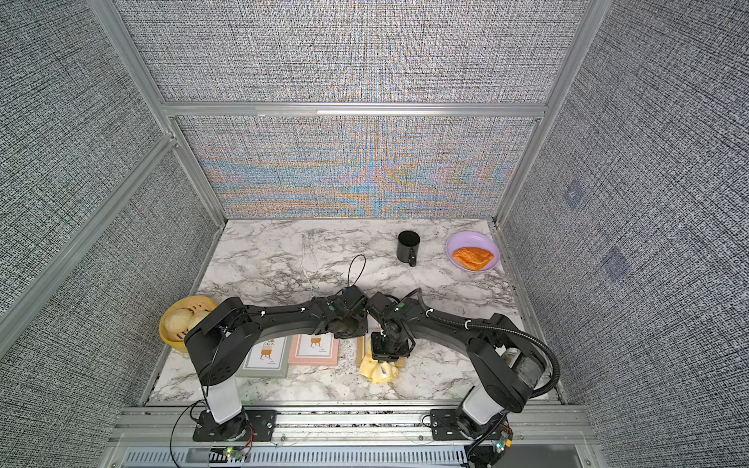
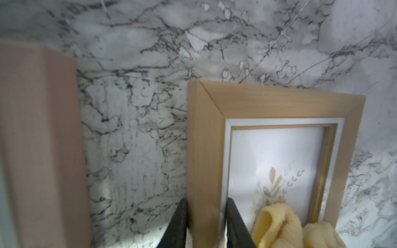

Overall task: Wipe the picture frame with a cloth
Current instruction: Wipe the dirt from the picture frame.

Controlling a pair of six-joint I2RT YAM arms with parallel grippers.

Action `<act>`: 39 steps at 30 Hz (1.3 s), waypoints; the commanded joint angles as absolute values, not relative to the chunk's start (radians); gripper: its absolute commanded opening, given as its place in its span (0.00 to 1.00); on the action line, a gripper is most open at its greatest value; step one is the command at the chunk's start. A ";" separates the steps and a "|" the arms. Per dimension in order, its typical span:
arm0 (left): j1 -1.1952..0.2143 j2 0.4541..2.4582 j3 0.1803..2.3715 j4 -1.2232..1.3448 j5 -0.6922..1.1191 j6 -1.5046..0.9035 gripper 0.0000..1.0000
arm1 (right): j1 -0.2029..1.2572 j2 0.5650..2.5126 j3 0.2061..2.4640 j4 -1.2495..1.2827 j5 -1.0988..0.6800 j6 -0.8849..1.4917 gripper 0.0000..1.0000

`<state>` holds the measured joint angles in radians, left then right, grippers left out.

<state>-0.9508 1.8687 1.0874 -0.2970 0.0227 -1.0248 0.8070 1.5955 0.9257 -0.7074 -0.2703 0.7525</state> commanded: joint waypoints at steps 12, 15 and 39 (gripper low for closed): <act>-0.963 1.896 1.094 -0.332 0.015 -1.062 0.07 | 0.679 1.457 0.751 -0.758 -0.187 0.684 0.00; -0.962 1.896 1.086 -0.318 0.024 -1.070 0.07 | 0.676 1.438 0.735 -0.756 -0.189 0.704 0.00; -0.958 1.887 1.058 -0.293 0.051 -1.090 0.06 | 0.889 1.401 0.727 -0.658 -0.040 0.843 0.00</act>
<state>-0.9596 1.8675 1.0702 -0.2432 0.0109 -1.0554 0.9024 1.4391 0.7631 -0.4580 -0.1379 0.8310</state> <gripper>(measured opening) 0.264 0.084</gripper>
